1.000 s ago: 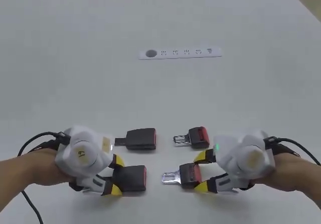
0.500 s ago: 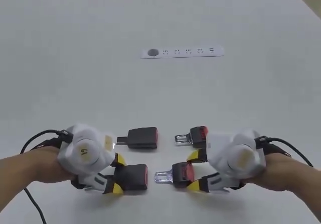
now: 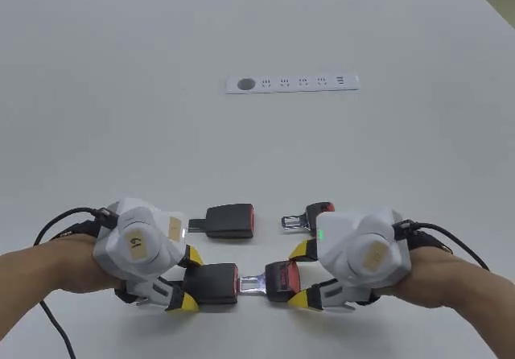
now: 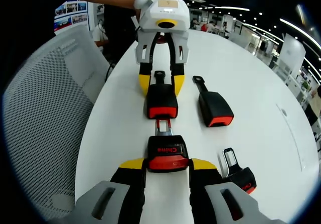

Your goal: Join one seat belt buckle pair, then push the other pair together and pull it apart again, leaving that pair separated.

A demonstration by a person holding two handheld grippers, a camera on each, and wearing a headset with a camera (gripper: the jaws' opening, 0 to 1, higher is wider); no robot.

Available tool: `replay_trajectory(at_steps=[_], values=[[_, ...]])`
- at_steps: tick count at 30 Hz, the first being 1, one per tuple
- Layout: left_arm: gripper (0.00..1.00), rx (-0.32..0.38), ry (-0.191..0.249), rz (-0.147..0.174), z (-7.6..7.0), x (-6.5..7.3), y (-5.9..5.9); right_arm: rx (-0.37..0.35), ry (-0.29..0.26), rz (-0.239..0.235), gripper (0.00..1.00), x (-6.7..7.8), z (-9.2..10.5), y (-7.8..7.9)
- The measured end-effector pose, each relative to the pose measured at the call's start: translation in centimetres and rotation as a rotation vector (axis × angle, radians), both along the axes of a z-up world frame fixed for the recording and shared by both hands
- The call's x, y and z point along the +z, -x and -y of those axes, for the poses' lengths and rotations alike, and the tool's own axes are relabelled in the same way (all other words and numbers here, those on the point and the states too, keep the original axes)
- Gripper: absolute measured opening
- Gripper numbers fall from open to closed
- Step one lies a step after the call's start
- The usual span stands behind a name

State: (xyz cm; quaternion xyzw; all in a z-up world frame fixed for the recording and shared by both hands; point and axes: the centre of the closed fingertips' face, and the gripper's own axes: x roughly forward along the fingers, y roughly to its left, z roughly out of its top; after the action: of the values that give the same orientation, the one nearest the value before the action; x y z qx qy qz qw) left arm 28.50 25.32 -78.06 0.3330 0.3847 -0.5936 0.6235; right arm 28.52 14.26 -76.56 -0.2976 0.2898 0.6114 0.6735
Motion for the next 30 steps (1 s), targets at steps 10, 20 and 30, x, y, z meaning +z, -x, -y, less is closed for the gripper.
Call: replay_trajectory(at_steps=[10,20,30], values=[[0.32,0.003,-0.001,0.0,0.1,0.1,0.1,0.0,-0.002,-0.006,0.3,-0.2,-0.3,0.0],[0.32,0.003,0.001,0.0,0.2,0.2,0.2,-0.004,-0.016,-0.007,0.3,-0.3,-0.9,0.1],[0.32,0.008,0.007,0.001,0.2,0.2,0.1,-0.004,-0.031,0.003,0.3,-0.3,-1.4,0.2]])
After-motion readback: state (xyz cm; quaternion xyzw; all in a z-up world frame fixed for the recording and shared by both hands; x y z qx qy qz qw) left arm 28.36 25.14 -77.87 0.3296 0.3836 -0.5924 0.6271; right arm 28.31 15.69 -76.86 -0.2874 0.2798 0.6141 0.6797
